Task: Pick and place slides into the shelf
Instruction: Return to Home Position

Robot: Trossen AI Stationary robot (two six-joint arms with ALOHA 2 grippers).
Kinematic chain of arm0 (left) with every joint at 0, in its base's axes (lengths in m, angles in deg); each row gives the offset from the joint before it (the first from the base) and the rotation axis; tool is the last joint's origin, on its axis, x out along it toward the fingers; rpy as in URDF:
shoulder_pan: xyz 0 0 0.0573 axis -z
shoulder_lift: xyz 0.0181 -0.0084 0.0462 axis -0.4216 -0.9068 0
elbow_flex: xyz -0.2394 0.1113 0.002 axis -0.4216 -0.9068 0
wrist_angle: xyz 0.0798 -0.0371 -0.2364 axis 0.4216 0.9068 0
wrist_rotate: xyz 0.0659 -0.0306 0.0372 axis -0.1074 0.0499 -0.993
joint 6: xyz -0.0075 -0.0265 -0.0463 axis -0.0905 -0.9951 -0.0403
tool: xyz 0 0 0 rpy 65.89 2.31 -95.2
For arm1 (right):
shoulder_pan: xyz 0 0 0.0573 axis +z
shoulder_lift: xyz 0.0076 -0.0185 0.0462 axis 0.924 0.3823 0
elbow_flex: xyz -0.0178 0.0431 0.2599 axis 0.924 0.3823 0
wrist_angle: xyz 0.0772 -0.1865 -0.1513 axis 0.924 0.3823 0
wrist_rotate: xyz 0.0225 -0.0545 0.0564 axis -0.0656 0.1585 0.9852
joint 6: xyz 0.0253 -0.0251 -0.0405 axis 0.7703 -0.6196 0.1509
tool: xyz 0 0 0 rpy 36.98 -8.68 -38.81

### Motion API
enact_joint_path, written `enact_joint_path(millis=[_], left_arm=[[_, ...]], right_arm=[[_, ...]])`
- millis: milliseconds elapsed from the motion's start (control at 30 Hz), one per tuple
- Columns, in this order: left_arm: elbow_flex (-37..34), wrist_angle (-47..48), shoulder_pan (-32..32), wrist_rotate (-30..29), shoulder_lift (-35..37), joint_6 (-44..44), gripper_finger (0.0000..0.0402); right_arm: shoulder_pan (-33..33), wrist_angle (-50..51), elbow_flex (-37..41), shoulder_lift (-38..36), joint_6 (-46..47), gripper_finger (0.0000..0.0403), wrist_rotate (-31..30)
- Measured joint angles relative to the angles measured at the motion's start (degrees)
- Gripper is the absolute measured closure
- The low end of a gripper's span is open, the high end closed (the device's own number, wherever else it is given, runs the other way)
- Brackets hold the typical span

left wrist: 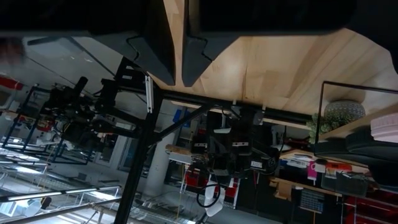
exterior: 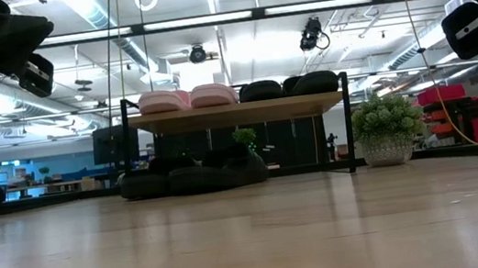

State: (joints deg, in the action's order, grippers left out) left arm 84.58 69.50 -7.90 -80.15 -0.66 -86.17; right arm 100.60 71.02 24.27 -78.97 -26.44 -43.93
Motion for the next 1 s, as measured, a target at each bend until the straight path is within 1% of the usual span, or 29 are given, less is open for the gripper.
enact_joint_path(millis=[233,633,1000], left_arm=[[0.0,0.0,0.01,0.0,0.0,-0.06,0.0378],[0.02,0.0,0.0,0.0,0.0,-0.05,0.0363],[0.02,0.0,0.0,-0.02,0.0,-0.01,0.0377]], right_arm=[[0.0,-0.02,-0.01,0.0,0.0,0.0389,0.0],[0.0,-0.04,-0.04,0.0,0.02,0.0389,0.0],[0.02,-0.04,-0.04,0.0,0.04,0.0389,-0.02]])
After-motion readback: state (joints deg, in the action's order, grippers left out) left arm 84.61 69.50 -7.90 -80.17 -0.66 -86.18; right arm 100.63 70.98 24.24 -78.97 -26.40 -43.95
